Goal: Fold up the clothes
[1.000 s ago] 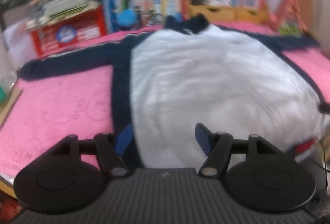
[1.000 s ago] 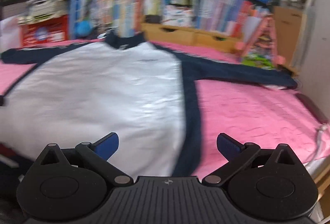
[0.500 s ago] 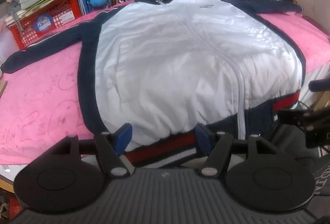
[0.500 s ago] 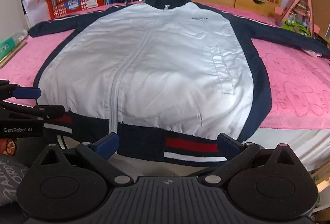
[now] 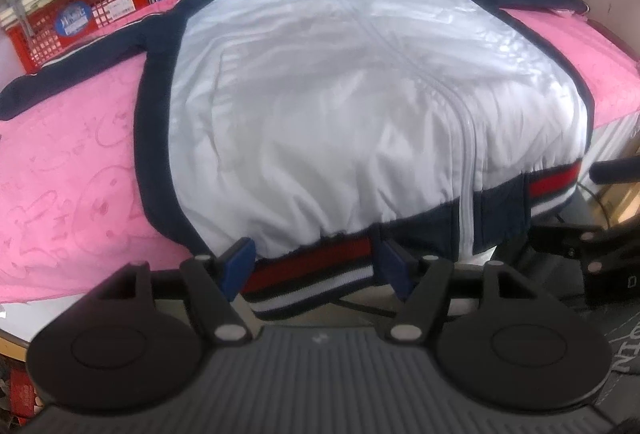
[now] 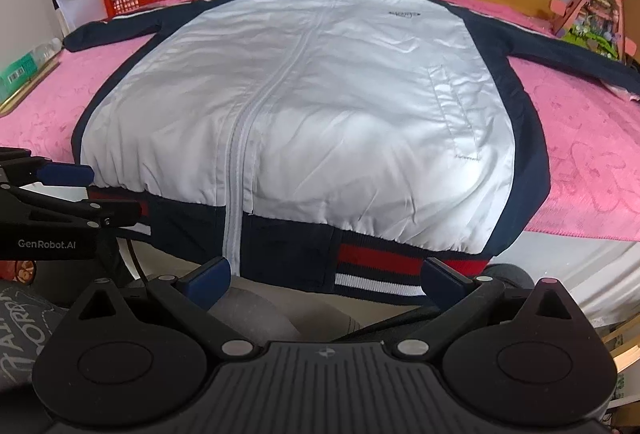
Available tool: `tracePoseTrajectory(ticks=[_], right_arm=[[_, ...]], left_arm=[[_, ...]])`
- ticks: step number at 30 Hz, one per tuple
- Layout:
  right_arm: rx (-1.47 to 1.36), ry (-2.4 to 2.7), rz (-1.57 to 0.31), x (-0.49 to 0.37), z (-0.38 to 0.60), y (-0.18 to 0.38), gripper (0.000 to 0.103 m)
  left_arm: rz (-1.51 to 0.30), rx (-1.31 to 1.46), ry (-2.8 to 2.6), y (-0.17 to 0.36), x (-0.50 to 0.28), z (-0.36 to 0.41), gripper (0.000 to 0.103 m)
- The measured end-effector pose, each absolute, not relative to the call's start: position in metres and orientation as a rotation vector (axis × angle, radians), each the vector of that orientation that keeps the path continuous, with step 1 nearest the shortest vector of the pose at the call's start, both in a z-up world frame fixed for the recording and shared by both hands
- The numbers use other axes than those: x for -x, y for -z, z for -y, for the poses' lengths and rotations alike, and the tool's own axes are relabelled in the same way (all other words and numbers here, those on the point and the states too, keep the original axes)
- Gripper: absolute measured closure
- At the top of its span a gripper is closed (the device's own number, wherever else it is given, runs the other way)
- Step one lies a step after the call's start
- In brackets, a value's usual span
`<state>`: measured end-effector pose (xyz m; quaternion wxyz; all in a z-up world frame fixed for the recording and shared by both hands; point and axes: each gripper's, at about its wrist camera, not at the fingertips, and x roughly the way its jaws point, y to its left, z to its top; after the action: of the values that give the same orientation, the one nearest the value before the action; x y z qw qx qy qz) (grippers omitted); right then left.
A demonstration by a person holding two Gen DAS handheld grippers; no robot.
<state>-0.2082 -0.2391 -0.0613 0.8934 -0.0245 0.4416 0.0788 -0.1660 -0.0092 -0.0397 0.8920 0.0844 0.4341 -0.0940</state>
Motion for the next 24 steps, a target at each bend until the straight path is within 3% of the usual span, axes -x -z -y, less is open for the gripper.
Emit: tracePoseTrajectory(ticks=[24], right_arm=[[0.091,-0.153,-0.814,0.216,0.233,0.051,0.002]], left_arm=[[-0.909,-0.132,0.182,0.039,0.166,0.004,0.031]])
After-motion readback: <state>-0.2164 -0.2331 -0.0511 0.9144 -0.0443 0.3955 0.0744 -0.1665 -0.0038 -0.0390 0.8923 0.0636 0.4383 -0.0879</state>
